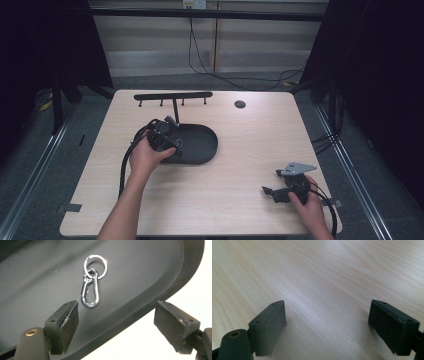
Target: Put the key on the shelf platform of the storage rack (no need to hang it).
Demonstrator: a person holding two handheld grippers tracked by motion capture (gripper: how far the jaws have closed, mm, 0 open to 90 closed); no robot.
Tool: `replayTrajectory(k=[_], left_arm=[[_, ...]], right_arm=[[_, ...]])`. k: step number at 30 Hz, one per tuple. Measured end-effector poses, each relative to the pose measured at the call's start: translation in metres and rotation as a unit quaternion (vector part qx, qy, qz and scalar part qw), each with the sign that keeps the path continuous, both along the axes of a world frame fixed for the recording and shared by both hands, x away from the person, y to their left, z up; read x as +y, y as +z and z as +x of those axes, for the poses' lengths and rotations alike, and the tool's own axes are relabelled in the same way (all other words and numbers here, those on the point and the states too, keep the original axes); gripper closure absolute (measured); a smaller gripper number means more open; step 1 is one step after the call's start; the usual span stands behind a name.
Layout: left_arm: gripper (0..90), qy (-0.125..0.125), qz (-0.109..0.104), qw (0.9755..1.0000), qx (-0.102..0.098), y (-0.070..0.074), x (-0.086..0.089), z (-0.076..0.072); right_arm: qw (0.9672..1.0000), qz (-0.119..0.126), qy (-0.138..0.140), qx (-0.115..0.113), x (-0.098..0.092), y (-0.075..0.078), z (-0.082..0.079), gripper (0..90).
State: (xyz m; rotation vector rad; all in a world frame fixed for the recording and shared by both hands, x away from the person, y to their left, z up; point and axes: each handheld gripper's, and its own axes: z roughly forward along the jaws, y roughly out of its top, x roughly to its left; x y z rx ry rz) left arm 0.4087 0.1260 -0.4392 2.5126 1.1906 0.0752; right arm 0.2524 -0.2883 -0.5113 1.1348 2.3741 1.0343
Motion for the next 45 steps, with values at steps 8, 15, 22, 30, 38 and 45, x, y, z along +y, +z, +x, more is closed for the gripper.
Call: replayTrajectory(k=[8,15,22,30,38,45], left_arm=[[20.1,-0.003,-0.010,0.9999,-0.006,0.001,0.003,-0.008],[20.6,-0.005,-0.017,0.9998,-0.011,0.002,0.008,-0.015],[20.8,-0.007,-0.023,0.9996,-0.017,0.003,0.015,-0.021],[20.8,-0.001,-0.027,0.9994,-0.021,0.004,0.024,-0.029],[20.8,-0.002,-0.027,0.9994,-0.022,0.000,0.032,-0.039],[20.8,-0.003,-0.033,0.9990,-0.030,-0.001,0.035,-0.047]], right_arm=[[1.0000,0.000,0.000,0.000,0.000,0.000,0.000,13.9],[1.0000,0.000,0.000,0.000,0.000,0.000,0.000,14.0],[1.0000,0.000,0.000,0.000,0.000,0.000,0.000,14.0],[1.0000,0.000,0.000,0.000,0.000,0.000,0.000,14.0],[1.0000,0.000,0.000,0.000,0.000,0.000,0.000,13.9],[1.0000,0.000,0.000,0.000,0.000,0.000,0.000,14.0]])
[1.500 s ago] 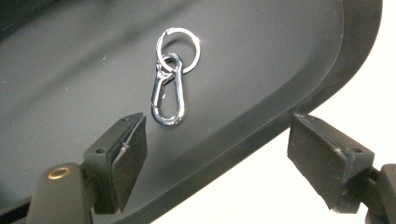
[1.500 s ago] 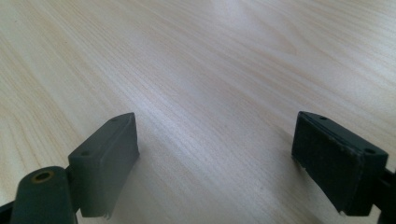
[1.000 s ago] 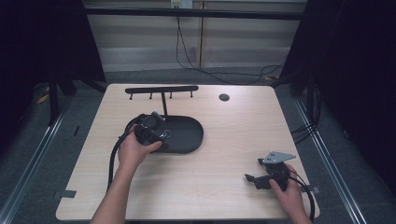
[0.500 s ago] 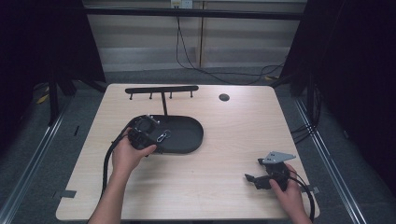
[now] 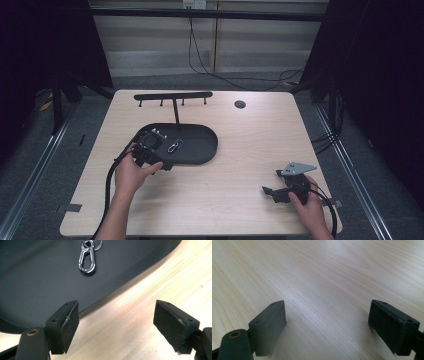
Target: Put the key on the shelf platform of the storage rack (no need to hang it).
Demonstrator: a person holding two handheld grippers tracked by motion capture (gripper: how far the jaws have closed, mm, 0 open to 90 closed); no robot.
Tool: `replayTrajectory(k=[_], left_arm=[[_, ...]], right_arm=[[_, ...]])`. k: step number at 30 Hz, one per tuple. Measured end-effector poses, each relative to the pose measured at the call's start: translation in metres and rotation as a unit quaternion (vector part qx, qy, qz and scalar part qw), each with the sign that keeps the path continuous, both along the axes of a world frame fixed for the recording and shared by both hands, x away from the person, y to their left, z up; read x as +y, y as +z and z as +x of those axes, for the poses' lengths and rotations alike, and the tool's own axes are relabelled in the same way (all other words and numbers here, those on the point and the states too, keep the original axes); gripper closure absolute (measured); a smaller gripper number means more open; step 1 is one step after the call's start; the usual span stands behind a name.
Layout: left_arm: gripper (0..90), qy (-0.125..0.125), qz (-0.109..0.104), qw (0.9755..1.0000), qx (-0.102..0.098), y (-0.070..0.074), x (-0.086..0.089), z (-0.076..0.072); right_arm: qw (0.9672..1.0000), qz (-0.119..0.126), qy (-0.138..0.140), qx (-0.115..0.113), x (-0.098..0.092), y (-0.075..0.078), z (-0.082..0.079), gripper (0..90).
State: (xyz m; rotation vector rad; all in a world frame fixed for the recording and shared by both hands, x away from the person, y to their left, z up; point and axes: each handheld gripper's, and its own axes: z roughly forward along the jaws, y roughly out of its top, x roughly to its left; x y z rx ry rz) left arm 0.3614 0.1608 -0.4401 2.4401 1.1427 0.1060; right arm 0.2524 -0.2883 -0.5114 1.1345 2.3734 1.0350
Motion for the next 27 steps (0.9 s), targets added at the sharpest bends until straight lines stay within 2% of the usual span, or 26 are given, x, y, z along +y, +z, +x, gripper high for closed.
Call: replayTrajectory(k=[3,27], left_arm=[[20.8,0.001,0.002,1.0000,-0.005,-0.002,0.002,-0.003],[20.9,0.000,-0.008,1.0000,-0.005,-0.009,0.016,-0.022]], right_arm=[[1.0000,0.000,0.000,0.000,0.000,0.000,0.000,14.0],[1.0000,0.000,0.000,0.000,0.000,0.000,0.000,13.9]])
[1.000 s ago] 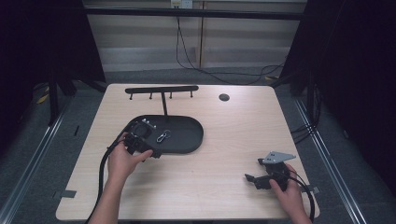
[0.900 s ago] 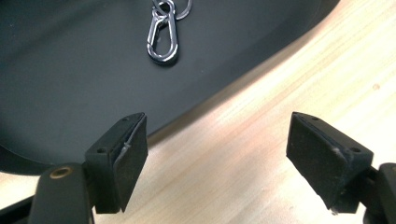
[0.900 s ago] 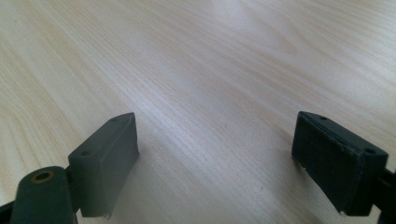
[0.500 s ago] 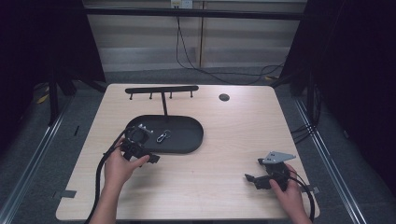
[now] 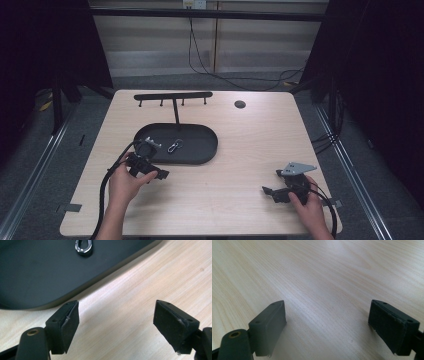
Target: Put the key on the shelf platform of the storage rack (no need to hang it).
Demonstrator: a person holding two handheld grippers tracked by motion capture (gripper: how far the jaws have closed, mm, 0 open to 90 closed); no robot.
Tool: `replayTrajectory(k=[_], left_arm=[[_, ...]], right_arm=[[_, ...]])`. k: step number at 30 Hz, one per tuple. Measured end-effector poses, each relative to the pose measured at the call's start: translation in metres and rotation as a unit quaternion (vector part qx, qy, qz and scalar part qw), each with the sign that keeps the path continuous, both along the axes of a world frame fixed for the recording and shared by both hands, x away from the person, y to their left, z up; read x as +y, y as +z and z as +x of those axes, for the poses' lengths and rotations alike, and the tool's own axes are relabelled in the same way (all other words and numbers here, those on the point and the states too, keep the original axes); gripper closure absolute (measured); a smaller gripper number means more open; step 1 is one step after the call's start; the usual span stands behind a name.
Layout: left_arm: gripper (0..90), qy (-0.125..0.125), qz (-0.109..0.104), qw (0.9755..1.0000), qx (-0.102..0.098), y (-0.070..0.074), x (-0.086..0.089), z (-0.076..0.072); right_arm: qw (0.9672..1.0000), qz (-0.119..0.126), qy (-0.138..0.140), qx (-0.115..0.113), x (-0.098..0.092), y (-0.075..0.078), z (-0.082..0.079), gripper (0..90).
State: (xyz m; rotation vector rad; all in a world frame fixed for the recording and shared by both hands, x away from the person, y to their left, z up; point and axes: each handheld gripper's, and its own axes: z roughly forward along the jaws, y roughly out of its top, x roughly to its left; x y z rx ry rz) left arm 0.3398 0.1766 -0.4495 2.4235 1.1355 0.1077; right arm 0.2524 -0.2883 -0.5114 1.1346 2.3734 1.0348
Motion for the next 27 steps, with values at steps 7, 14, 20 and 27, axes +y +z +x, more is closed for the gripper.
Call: replayTrajectory(k=[7,14,20,27], left_arm=[[20.9,0.000,-0.003,1.0000,-0.004,-0.002,0.005,-0.004],[20.8,0.001,-0.001,1.0000,-0.007,-0.006,0.009,-0.007],[20.8,-0.010,0.005,0.9999,-0.009,-0.009,0.013,-0.009],[20.9,-0.005,0.006,0.9999,-0.008,-0.012,0.021,-0.013]], right_arm=[[1.0000,0.000,0.000,0.000,0.000,0.000,0.000,14.0],[1.0000,0.000,0.000,0.000,0.000,0.000,0.000,13.9],[1.0000,0.000,0.000,0.000,0.000,0.000,0.000,14.0],[1.0000,0.000,0.000,0.000,0.000,0.000,0.000,13.9]])
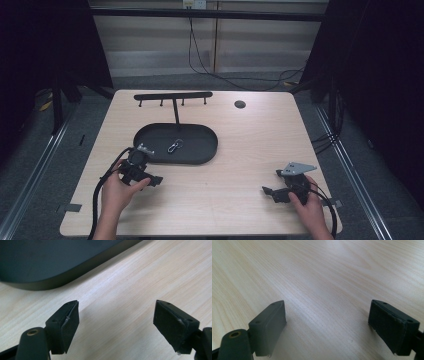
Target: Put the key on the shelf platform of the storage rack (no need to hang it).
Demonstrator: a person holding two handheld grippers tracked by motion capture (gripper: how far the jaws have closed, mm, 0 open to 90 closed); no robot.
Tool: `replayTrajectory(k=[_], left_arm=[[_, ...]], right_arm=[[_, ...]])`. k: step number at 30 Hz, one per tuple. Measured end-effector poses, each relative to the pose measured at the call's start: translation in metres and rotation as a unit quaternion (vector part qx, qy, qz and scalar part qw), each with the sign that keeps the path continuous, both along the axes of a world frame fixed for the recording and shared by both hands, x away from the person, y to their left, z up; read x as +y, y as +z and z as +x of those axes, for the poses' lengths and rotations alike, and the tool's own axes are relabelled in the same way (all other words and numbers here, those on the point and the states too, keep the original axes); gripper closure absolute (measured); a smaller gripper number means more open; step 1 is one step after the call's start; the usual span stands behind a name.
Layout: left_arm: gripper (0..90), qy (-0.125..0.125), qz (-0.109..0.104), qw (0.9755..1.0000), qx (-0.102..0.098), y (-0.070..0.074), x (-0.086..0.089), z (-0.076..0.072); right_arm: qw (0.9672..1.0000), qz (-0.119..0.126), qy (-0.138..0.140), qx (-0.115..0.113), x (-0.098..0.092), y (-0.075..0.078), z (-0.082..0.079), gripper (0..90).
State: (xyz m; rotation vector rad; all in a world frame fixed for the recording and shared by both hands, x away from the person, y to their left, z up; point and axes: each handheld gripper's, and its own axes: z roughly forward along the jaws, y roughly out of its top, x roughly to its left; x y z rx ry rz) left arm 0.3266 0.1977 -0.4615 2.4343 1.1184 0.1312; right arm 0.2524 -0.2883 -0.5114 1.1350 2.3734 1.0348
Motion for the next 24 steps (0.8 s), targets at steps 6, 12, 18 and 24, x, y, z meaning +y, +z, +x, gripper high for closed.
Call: replayTrajectory(k=[6,12,18,24], left_arm=[[20.9,-0.001,-0.001,1.0000,-0.003,0.000,0.003,-0.003],[20.9,-0.001,0.006,1.0000,-0.002,-0.005,0.002,-0.004],[20.9,-0.001,0.005,1.0000,-0.003,-0.010,0.005,-0.008],[22.1,-0.001,-0.008,0.9998,-0.016,-0.008,0.014,-0.013]], right_arm=[[1.0000,0.000,0.000,0.000,0.000,0.000,0.000,13.9],[1.0000,0.000,0.000,0.000,0.000,0.000,0.000,14.0],[1.0000,0.000,0.000,0.000,0.000,0.000,0.000,13.9],[1.0000,0.000,0.000,0.000,0.000,0.000,0.000,14.0]])
